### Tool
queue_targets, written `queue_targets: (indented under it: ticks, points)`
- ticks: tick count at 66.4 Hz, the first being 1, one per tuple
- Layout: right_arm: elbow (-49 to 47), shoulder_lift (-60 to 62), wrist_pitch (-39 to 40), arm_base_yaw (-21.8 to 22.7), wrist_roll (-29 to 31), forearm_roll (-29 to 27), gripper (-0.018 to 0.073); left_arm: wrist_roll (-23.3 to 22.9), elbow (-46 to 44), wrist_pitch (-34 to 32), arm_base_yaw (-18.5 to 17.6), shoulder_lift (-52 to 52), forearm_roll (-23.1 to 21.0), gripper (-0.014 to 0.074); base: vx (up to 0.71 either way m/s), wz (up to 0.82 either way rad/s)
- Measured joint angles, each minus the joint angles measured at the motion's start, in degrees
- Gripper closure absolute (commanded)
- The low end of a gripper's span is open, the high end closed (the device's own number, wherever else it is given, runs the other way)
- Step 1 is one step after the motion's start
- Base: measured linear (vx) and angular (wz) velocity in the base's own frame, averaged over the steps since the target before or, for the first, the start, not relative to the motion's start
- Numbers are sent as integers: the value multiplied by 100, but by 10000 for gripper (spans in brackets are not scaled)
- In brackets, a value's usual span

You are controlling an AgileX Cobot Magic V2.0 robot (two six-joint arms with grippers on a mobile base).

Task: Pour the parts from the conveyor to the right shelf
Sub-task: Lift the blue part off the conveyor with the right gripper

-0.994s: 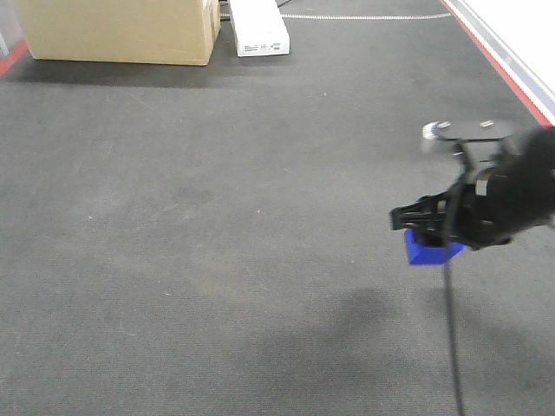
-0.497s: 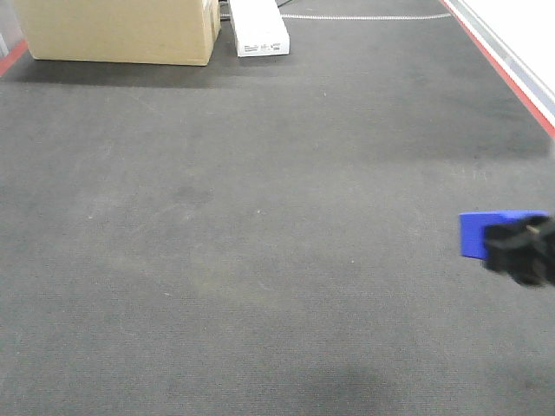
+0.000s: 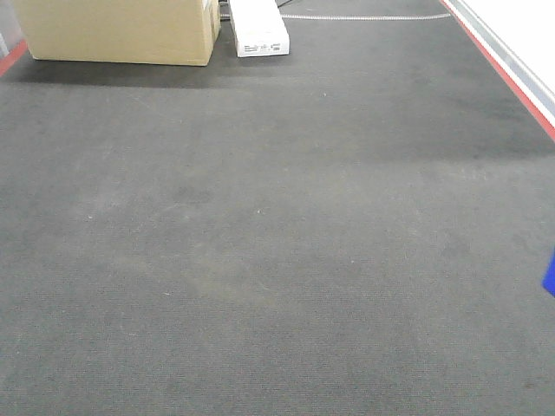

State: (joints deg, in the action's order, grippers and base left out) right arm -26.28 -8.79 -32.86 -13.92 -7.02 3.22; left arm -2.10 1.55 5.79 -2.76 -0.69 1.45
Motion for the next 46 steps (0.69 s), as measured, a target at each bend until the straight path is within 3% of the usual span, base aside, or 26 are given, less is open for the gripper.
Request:
queue_targets:
  ticks: [21, 46]
  points:
    - [611, 760, 232, 0, 83, 472, 564, 0, 0, 0, 0, 0, 0, 603, 0, 0]
    - [617, 760, 308, 6, 83, 508, 564, 0, 0, 0, 0, 0, 0, 603, 0, 0]
